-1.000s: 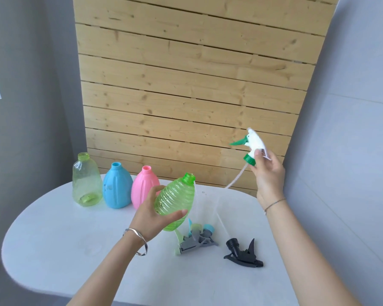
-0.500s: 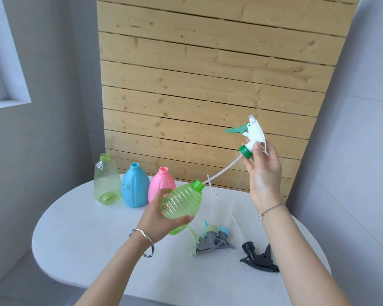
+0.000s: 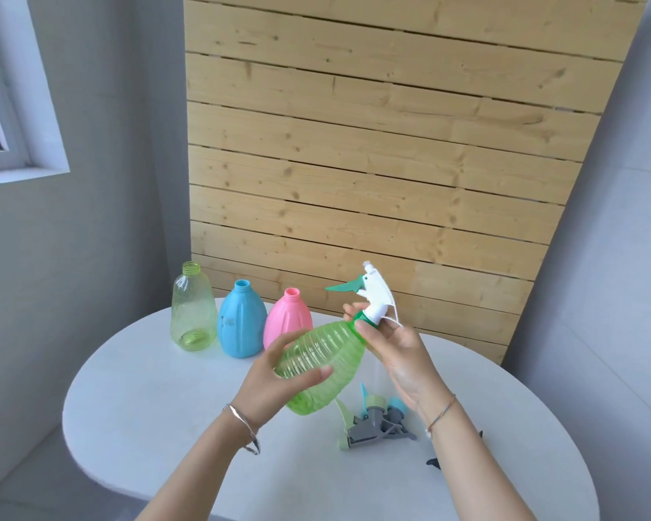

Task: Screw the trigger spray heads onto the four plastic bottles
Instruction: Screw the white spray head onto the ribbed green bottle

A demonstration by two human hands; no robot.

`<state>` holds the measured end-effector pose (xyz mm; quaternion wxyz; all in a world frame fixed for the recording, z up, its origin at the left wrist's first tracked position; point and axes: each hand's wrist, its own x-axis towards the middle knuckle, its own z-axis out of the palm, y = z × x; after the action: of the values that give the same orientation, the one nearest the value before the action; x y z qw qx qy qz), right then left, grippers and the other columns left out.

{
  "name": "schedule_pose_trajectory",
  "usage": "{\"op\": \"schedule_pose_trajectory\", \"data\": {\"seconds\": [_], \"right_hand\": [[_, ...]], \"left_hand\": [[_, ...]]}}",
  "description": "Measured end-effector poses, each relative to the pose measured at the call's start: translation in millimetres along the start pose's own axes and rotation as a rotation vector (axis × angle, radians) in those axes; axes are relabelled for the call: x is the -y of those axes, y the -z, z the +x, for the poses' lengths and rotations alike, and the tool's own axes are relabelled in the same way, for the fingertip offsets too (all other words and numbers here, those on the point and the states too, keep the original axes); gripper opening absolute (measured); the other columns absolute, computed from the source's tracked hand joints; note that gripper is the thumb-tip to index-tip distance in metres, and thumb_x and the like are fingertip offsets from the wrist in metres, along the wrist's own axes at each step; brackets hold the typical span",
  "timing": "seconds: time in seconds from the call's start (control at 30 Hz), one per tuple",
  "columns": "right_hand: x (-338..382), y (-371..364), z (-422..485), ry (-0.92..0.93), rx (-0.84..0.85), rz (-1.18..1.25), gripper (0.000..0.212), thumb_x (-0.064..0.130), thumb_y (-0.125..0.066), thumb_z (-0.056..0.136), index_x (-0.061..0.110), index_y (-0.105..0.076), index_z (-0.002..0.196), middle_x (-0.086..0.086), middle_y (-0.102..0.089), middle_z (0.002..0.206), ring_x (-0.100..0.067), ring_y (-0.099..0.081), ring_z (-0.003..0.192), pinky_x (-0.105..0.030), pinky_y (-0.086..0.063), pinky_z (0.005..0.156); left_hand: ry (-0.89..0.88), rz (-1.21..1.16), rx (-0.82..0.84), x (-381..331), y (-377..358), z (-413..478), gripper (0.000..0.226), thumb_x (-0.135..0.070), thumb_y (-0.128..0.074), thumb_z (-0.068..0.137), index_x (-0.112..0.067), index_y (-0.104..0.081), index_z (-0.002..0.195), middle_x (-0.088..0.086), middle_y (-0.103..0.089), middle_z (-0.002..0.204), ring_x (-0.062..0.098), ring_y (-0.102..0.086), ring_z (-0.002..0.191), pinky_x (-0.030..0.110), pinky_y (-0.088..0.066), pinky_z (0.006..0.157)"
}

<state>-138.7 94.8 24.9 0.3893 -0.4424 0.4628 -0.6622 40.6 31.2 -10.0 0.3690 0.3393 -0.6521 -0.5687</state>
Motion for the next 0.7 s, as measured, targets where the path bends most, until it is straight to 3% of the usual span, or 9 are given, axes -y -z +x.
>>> {"op": "schedule_pose_trajectory", "data": {"seconds": [0.07,0.13,0.2,0.27,0.33,0.47,0.57,0.63,0.7], "right_hand": [[-5.1,-2.8,-0.5,0.019,0.033,-0.001,0.026,0.024,-0.067,0.075,0.016,-0.067,0.100,0.000,-0.072,0.112,-0.008,-0.062,0.113,-0.020,-0.047,0.097],[-11.8,-10.0,1.7,0.063,0.023,0.000,0.031,0.025,-0.066,0.075,0.011,-0.065,0.103,-0.001,-0.071,0.115,-0.007,-0.062,0.113,-0.017,-0.048,0.093],[-15.3,-14.7,6.8,0.081,-0.017,0.035,0.039,0.023,-0.065,0.076,0.003,-0.062,0.109,-0.002,-0.069,0.117,-0.008,-0.062,0.113,-0.016,-0.049,0.089],[-16.2,-14.7,12.7,0.079,-0.025,0.043,0.040,0.019,-0.064,0.079,-0.005,-0.060,0.110,-0.007,-0.068,0.115,-0.009,-0.064,0.111,-0.015,-0.049,0.087],[-17.8,-12.0,17.0,0.057,-0.039,0.039,0.031,0.014,-0.063,0.082,-0.006,-0.061,0.107,-0.012,-0.068,0.115,-0.011,-0.065,0.108,-0.016,-0.050,0.088],[-26.4,-10.5,22.0,-0.006,-0.096,0.098,0.028,0.018,-0.064,0.079,0.004,-0.065,0.104,-0.008,-0.072,0.111,-0.011,-0.067,0.103,-0.019,-0.053,0.087],[-29.4,-15.7,23.8,-0.001,-0.039,0.086,0.028,0.023,-0.066,0.076,0.008,-0.067,0.099,-0.006,-0.073,0.109,-0.012,-0.067,0.105,-0.018,-0.052,0.086],[-31.2,-19.1,23.4,0.005,-0.024,0.075,0.026,0.023,-0.066,0.077,0.008,-0.067,0.098,-0.006,-0.073,0.108,-0.013,-0.066,0.107,-0.021,-0.051,0.090],[-32.0,-18.8,23.2,0.004,-0.051,0.074,0.027,0.022,-0.066,0.078,0.007,-0.067,0.101,-0.007,-0.073,0.110,-0.014,-0.066,0.107,-0.023,-0.050,0.093]], "left_hand": [[0.085,-0.308,-0.020,0.8,2.3,1.6,0.070,-0.054,-0.079,0.050,-0.031,-0.062,0.114,0.002,-0.066,0.121,0.013,-0.065,0.105,0.030,-0.055,0.086],[0.161,-0.477,0.019,3.2,4.6,4.1,0.059,-0.060,-0.068,0.069,-0.023,-0.064,0.115,0.006,-0.069,0.119,0.014,-0.069,0.102,0.026,-0.057,0.079],[0.310,-0.550,0.079,4.9,6.2,5.1,0.063,-0.070,-0.041,0.078,-0.023,-0.063,0.115,0.006,-0.073,0.111,0.020,-0.071,0.099,0.032,-0.058,0.075],[0.402,-0.489,0.138,8.9,9.0,7.9,0.070,-0.074,-0.029,0.080,-0.023,-0.061,0.114,0.009,-0.074,0.104,0.026,-0.074,0.084,0.035,-0.060,0.064],[0.381,-0.411,0.163,13.5,13.0,11.1,0.067,-0.071,-0.037,0.077,-0.024,-0.055,0.121,0.010,-0.068,0.112,0.023,-0.073,0.076,0.030,-0.058,0.060],[0.225,-0.452,0.194,16.1,26.6,16.6,0.065,-0.041,-0.071,0.073,-0.020,-0.049,0.131,0.002,-0.067,0.122,0.017,-0.068,0.105,0.024,-0.057,0.076],[0.288,-0.496,0.235,16.8,29.6,15.6,0.053,-0.059,-0.056,0.078,-0.026,-0.061,0.119,0.001,-0.072,0.114,0.020,-0.068,0.106,0.030,-0.058,0.077],[0.361,-0.437,0.204,15.0,31.9,14.9,0.062,-0.071,-0.037,0.077,-0.028,-0.062,0.113,0.004,-0.074,0.107,0.028,-0.071,0.096,0.037,-0.060,0.072],[0.305,-0.430,0.189,16.8,33.4,15.7,0.062,-0.065,-0.045,0.076,-0.030,-0.052,0.127,0.004,-0.067,0.120,0.025,-0.071,0.097,0.036,-0.060,0.073]]}}
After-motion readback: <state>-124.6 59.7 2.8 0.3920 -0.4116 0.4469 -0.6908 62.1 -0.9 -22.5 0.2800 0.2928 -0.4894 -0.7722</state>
